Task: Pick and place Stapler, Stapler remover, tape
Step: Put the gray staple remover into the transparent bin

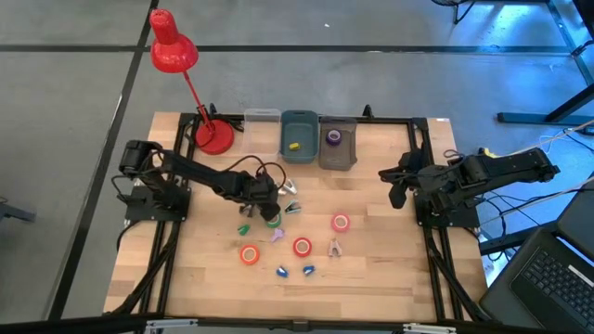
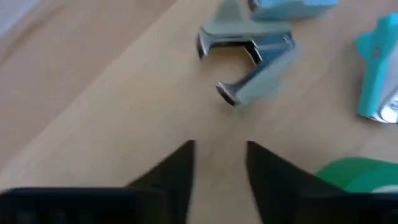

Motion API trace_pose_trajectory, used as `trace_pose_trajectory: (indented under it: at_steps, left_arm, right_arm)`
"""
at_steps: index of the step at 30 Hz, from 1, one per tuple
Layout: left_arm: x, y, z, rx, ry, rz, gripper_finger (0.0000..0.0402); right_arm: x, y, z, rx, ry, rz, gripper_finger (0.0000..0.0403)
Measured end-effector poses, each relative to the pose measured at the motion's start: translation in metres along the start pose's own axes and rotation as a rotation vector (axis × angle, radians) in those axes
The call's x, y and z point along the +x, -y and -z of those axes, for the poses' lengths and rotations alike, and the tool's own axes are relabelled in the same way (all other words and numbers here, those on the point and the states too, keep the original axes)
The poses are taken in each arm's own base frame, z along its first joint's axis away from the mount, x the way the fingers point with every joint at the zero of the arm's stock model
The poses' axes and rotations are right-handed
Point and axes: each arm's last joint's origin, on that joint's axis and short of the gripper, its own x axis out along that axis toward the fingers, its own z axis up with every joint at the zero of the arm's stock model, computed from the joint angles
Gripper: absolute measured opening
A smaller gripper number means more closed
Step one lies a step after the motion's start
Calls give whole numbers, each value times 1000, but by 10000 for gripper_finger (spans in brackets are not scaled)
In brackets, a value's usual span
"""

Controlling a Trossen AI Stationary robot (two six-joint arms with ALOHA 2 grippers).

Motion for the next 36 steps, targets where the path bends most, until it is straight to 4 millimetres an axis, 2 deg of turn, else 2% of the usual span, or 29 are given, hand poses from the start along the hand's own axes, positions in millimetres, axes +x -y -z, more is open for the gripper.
trace_pose_trajectory:
  at_steps: [2,3,8,11,15,19,21,24,31,36]
  left_arm:
    - [-1,1,0,-1,-10,17,38]
    - [-1,1,0,-2,-13,25,20]
    - [-3,2,0,21,-34,69,2]
    - [-14,6,1,90,-25,113,1]
    - [-40,11,1,338,43,205,1]
    - [-64,14,8,761,86,282,7]
    - [-68,13,12,905,93,280,14]
    - [-70,11,11,987,117,246,35]
    - [-68,11,-9,948,222,224,127]
    - [-58,4,-17,978,224,158,188]
  right_arm:
    - [0,0,0,0,0,0,17]
    - [0,0,0,0,0,0,17]
    - [0,0,0,0,0,0,17]
    - [0,0,0,0,-1,0,17]
    - [0,0,0,-1,-1,1,17]
    - [0,0,0,-3,2,5,17]
    - [0,0,0,-3,4,9,17]
    - [0,0,0,0,13,23,17]
    - [2,-1,0,-2,8,27,17]
    - [3,-1,0,-5,5,29,17]
